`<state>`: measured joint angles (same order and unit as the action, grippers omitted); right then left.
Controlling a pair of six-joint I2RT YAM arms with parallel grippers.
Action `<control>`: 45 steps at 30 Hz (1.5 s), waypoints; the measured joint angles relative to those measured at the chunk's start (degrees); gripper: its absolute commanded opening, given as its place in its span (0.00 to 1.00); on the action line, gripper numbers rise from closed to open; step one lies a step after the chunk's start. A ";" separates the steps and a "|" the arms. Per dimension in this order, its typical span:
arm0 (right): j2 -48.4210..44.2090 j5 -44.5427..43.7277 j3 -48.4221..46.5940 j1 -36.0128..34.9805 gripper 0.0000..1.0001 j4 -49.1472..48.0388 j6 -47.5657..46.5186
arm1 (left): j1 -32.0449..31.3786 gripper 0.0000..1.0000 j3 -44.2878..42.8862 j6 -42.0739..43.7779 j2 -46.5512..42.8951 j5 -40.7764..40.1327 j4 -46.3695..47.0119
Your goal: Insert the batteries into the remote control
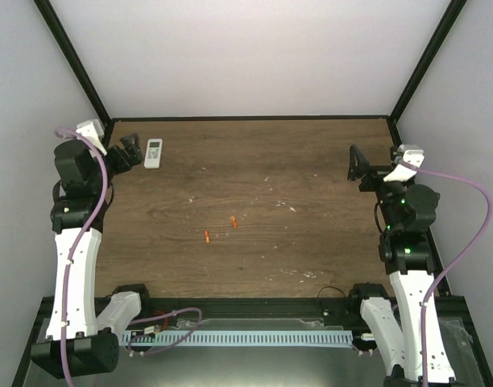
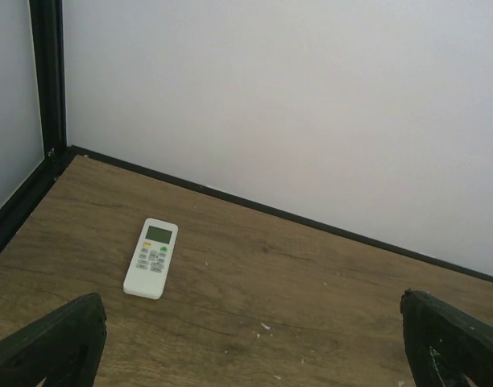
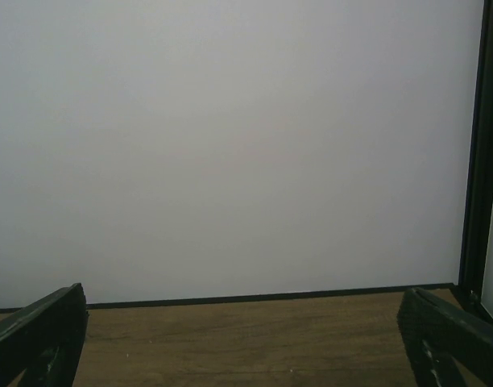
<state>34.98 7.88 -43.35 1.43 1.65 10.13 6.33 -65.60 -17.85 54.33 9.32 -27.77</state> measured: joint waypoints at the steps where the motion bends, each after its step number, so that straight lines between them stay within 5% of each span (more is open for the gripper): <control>1: -0.09 0.02 0.00 0.00 1.00 -0.24 -0.07 | 0.00 1.00 0.00 -0.17 0.07 -0.02 0.20; 9: -0.26 -0.81 0.00 0.00 1.00 0.94 -0.26 | 0.00 1.00 2.86 0.04 1.84 1.75 7.17; 16: -1.46 -3.04 0.00 0.00 1.00 3.43 -0.42 | 1.14 1.00 2.84 3.04 13.11 2.82 11.87; 28: -0.17 -4.94 0.00 0.00 1.00 6.95 -0.72 | 1.55 1.00 -24.96 13.11 48.68 -3.56 0.76; 45: 9.22 -3.04 0.02 0.00 1.00 6.84 0.02 | -1.51 1.00 -36.44 23.76 68.63 -10.14 -9.99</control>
<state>44.21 4.84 -43.33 1.43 8.49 10.15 4.82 -102.04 5.91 122.96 -0.82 -37.76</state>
